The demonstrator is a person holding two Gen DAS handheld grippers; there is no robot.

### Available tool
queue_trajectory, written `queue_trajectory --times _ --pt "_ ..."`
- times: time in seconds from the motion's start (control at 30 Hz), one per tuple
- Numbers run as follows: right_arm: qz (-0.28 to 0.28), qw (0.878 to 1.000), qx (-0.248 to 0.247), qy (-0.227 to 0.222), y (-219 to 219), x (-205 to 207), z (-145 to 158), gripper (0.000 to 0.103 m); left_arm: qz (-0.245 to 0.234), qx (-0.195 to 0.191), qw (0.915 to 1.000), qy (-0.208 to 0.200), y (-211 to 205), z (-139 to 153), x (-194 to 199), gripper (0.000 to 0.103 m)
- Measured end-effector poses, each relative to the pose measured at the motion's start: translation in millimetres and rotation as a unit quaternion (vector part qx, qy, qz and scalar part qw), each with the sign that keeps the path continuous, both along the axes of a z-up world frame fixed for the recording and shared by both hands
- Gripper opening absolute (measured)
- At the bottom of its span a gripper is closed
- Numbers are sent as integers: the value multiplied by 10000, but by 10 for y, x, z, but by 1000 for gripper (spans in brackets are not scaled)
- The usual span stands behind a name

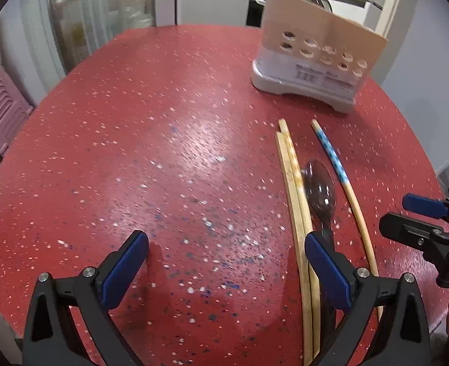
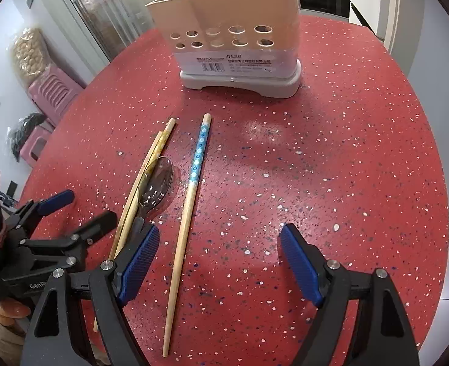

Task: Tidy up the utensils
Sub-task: 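Move both tools back over the remaining chopsticks and spoon, then grasp the blue-patterned chopstick with the right tool while the left tool grasps a wooden chopstick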

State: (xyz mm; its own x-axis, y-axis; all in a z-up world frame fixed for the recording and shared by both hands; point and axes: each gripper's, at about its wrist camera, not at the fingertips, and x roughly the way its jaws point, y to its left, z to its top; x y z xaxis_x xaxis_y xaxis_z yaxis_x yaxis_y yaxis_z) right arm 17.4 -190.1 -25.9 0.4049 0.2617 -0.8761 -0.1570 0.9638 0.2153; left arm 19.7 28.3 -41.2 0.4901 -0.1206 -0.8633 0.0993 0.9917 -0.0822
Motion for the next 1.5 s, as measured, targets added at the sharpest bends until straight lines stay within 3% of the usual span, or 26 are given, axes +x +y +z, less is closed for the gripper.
queue_trajectory --times 0.5,0.83,1.27,1.5 --pt "-33 10000 5 -59 -21 -29 42 84 -134 37 9999 47 -65 -10 96 103" --pt "-28 10000 -20 -86 -20 -47 76 84 -135 348 9992 154 -184 -40 179 103" --pt "288 9977 -565 224 207 132 -59 83 -155 456 9986 205 60 -58 403 103" --pt "544 9909 -1206 253 441 341 -92 59 -263 538 9979 234 26 -20 544 103"
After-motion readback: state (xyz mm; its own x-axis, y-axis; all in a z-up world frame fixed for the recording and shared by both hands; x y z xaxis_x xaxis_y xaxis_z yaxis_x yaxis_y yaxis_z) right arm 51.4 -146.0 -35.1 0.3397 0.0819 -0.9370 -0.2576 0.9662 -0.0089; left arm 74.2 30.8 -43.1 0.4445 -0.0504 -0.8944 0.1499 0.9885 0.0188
